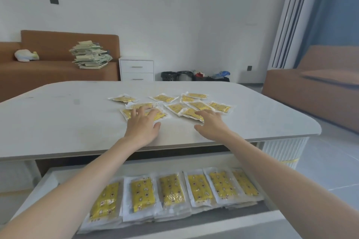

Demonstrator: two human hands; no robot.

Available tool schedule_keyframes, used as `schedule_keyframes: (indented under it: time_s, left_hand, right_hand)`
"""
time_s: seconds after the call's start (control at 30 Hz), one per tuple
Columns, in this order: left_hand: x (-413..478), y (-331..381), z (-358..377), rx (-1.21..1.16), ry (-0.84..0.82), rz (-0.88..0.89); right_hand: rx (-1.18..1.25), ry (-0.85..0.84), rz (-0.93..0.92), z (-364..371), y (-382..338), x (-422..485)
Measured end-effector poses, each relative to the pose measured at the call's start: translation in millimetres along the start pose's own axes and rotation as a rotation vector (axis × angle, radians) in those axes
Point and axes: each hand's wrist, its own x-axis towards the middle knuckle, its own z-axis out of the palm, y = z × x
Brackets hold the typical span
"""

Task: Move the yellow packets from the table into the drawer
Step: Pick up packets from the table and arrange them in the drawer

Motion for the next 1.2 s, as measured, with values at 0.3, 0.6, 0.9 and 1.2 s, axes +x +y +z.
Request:
schedule_keyframes:
  time_s: [0.3, 0.6, 0.9, 1.2]
  left_hand:
    - [47.9, -32.4, 33.6, 0.044, -0.183, -0.128]
    - [42.7, -36.9, 32.4, 0.006, -0.118, -0.102]
    - [7.4, -45.6, 11.9, -0.124, -0.012, -0.134]
    - [5.6, -49.0, 8.9, -0.082, -0.027, -0.16]
  right_hand:
    - [-0.175, 0.009, 0.1, 38.9, 3.6, 57.9]
    - [-0.163, 0.096, 0.037, 43.3, -12.9, 50.1]
    - [0.115, -0.131, 0.006, 19.9, -35.7, 27.0]
    - [0.026, -0.166, 0.302, 10.5, -38.4, 20.4]
